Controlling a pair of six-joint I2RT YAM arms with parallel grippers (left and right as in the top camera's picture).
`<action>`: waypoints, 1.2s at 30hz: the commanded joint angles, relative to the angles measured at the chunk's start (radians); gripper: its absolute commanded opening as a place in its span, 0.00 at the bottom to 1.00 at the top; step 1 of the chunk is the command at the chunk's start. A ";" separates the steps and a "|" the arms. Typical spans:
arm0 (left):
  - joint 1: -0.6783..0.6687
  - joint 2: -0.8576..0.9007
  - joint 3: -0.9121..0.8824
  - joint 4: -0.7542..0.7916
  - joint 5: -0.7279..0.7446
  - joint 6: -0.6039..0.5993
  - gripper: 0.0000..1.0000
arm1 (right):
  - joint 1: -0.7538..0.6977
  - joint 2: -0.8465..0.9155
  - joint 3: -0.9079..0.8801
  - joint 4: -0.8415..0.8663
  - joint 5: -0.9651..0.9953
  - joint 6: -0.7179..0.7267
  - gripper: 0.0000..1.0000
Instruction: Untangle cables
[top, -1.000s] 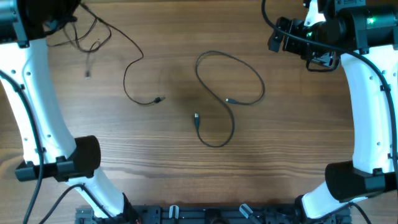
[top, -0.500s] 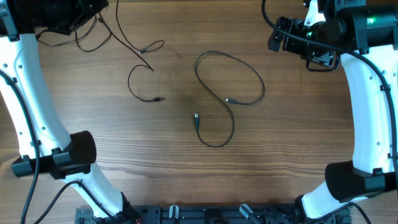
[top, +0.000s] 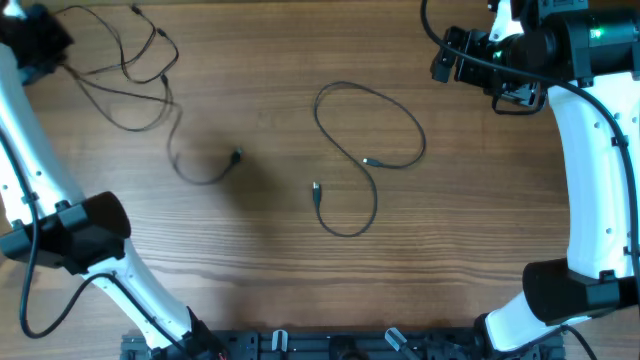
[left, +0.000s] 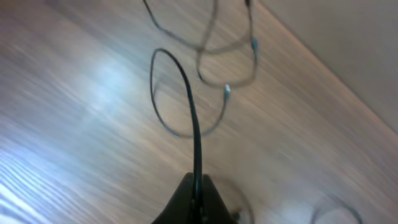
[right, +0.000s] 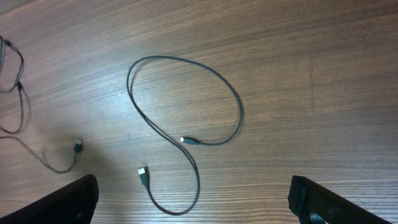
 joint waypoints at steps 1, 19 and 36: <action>0.066 0.050 0.008 0.058 -0.064 0.004 0.04 | -0.002 -0.003 0.004 0.003 -0.010 -0.013 1.00; 0.262 0.358 -0.001 0.092 -0.298 -0.315 0.86 | -0.002 -0.002 0.004 0.015 -0.010 0.016 1.00; 0.025 0.431 -0.005 0.277 -0.064 -0.065 0.97 | -0.002 -0.002 0.004 0.016 -0.010 0.016 1.00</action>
